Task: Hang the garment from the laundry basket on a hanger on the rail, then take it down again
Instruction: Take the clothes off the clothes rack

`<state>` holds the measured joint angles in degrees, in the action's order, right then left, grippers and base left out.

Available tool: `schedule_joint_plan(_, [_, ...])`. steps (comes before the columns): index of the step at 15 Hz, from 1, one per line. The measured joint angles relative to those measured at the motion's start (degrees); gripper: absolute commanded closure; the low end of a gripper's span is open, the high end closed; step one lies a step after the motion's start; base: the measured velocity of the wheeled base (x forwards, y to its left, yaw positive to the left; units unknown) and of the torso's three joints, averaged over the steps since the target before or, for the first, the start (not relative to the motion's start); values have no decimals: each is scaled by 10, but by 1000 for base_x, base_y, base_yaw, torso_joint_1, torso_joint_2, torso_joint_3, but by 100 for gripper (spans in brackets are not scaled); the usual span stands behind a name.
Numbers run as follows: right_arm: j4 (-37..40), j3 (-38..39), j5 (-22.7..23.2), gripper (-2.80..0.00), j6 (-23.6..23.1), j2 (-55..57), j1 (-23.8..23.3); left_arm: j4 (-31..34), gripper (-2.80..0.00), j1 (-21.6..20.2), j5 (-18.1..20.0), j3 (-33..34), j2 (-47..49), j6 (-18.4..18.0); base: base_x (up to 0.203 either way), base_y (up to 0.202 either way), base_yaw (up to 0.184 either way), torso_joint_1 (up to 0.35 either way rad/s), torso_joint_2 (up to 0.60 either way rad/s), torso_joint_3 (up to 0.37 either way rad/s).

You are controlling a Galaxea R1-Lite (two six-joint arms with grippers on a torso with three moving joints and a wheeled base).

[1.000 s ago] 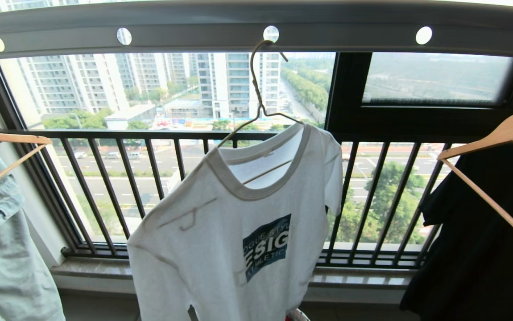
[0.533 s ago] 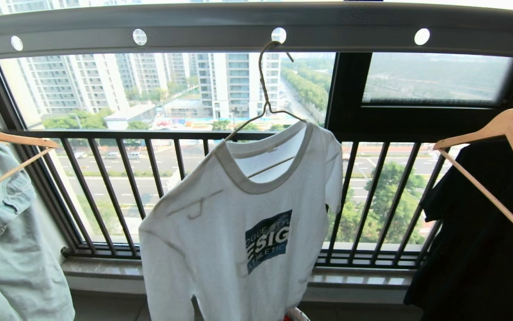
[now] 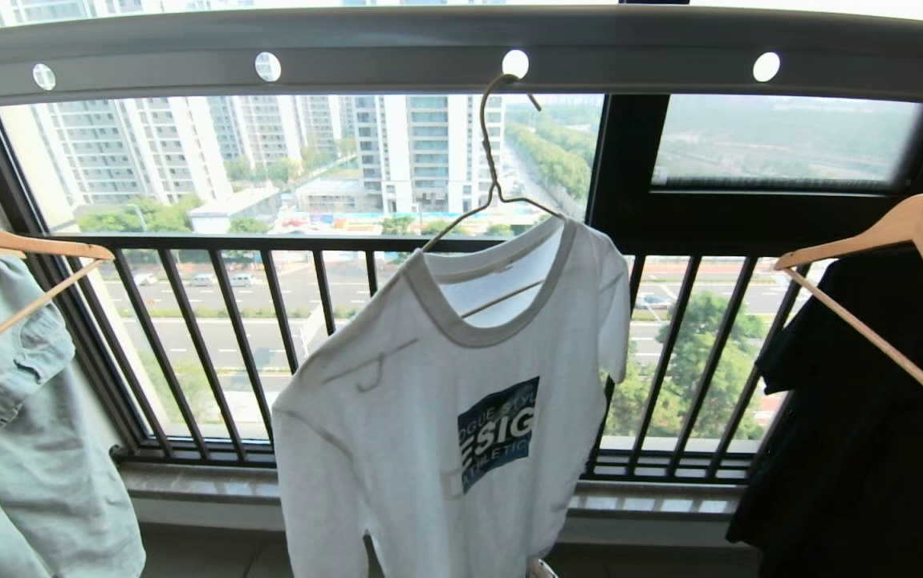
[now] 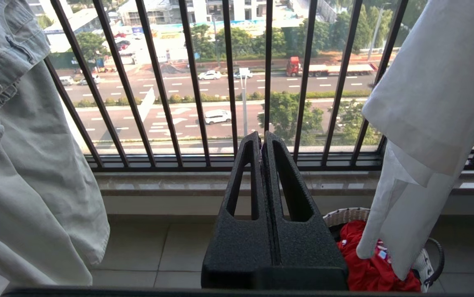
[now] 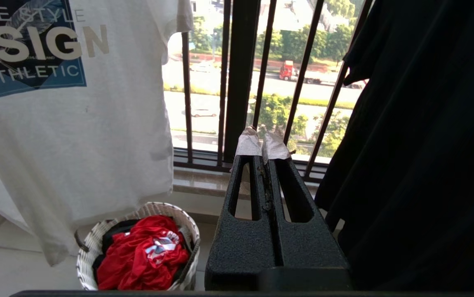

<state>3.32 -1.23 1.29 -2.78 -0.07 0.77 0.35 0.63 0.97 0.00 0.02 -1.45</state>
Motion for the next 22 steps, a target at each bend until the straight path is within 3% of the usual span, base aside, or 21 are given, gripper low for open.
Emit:
schedule_joint_plan(3, [0, 0, 0, 0, 0, 0, 0, -10, 0, 0, 2, -16, 0, 5, 0, 0, 0, 0, 0, 0])
schedule_joint_plan(6, [0, 0, 0, 0, 0, 0, 0, 2, 0, 0, 19, -85, 20, 9, 0, 0, 0, 0, 0, 0])
schedule_joint_plan(10, [0, 0, 0, 0, 0, 0, 0, 10, 0, 2, 68, -207, 126, 9, 0, 0, 0, 0, 0, 0])
schedule_joint_plan(14, [0, 0, 0, 0, 0, 0, 0, 47, 0, 3, 161, -379, 267, 7, 0, 0, 0, 0, 0, 0])
schedule_joint_plan(18, [0, 0, 0, 0, 0, 0, 0, 176, 0, 8, 278, -572, 390, 7, 0, 0, 0, 0, 0, 0])
schedule_joint_plan(20, [0, 0, 0, 0, 0, 0, 0, 238, 0, 35, 329, -665, 451, 7, 0, 0, 0, 0, 0, 0])
schedule_joint_plan(22, [0, 0, 0, 0, 0, 0, 0, 297, 0, 94, 348, -741, 511, 8, 0, 0, 0, 0, 0, 0])
